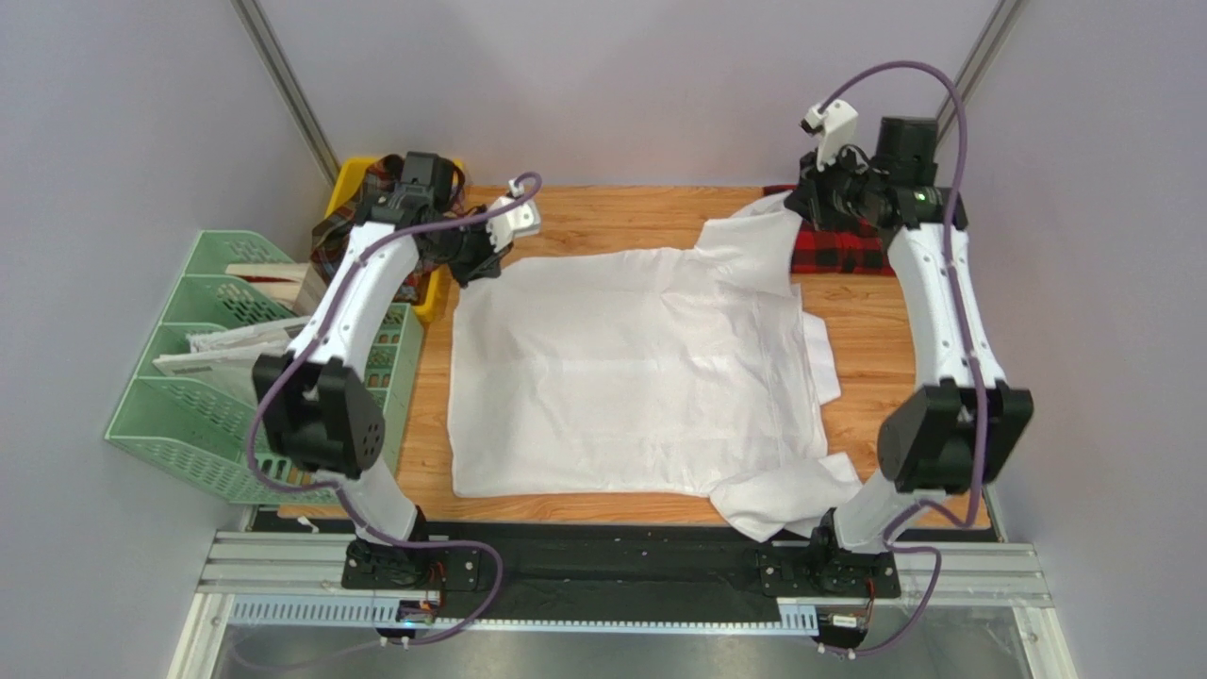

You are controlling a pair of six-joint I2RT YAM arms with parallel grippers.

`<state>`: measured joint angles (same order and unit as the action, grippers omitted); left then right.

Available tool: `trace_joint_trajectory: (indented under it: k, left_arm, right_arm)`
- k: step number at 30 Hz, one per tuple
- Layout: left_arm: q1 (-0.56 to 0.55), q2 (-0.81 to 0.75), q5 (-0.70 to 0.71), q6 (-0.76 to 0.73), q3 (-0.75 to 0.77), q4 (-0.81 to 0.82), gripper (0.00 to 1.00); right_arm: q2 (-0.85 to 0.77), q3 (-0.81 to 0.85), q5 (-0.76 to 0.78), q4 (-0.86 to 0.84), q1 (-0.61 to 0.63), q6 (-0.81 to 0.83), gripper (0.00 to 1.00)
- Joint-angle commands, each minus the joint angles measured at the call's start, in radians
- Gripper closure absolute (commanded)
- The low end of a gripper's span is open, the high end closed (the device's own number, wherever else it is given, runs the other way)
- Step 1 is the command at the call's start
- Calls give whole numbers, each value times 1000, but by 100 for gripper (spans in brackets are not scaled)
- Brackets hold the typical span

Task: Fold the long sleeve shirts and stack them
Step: Flatten the shirt out

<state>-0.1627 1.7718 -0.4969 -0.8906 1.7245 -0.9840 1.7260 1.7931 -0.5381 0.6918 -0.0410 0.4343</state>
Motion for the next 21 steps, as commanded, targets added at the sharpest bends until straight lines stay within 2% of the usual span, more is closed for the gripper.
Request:
trace_joint_trajectory:
  k: [1, 2, 3, 5, 6, 7, 8, 9, 12, 14, 19, 20, 21]
  left_arm:
    - [-27, -202, -89, -209, -306, -145, 100]
    - [-44, -244, -101, -234, -372, -159, 100]
    - [-60, -330, -98, -279, -510, -165, 100]
    - [-121, -423, -54, -320, -647, -159, 100]
    - [-144, -511, -26, -317, -710, -124, 96]
    - [-153, -550, -5, -282, -803, -104, 92]
    - [-152, -586, 4, -254, -833, -84, 86]
    - [-147, -633, 15, -228, -864, -47, 71]
    - [-78, -672, 20, -47, -843, 84, 56]
    - [-52, -661, 43, 118, -810, 149, 53]
    - [-54, -485, 112, 307, -671, 220, 47]
    - [-54, -422, 118, 355, -646, 226, 44]
    - [-52, -398, 121, 379, -608, 252, 33]
  right_arm:
    - [-297, -214, -80, 300, -14, 220, 100]
    - [-349, -312, -79, 346, -14, 313, 100]
    - [-397, -371, -76, 436, -14, 357, 100]
    - [-550, -520, -47, 520, -14, 485, 100]
    - [-604, -567, -30, 579, -14, 529, 100]
    - [-652, -608, -8, 600, -16, 561, 100]
    - [-746, -657, 34, 612, -16, 616, 100]
    - [-788, -732, 50, 621, -16, 636, 100]
    - [-890, -829, 69, 614, -14, 661, 100]
    - [-896, -847, 55, 601, -14, 644, 100]
    - [-800, -801, 35, 580, -14, 592, 100]
    - [-786, -792, 26, 580, -14, 586, 100]
    - [-777, -785, 21, 584, -14, 584, 100]
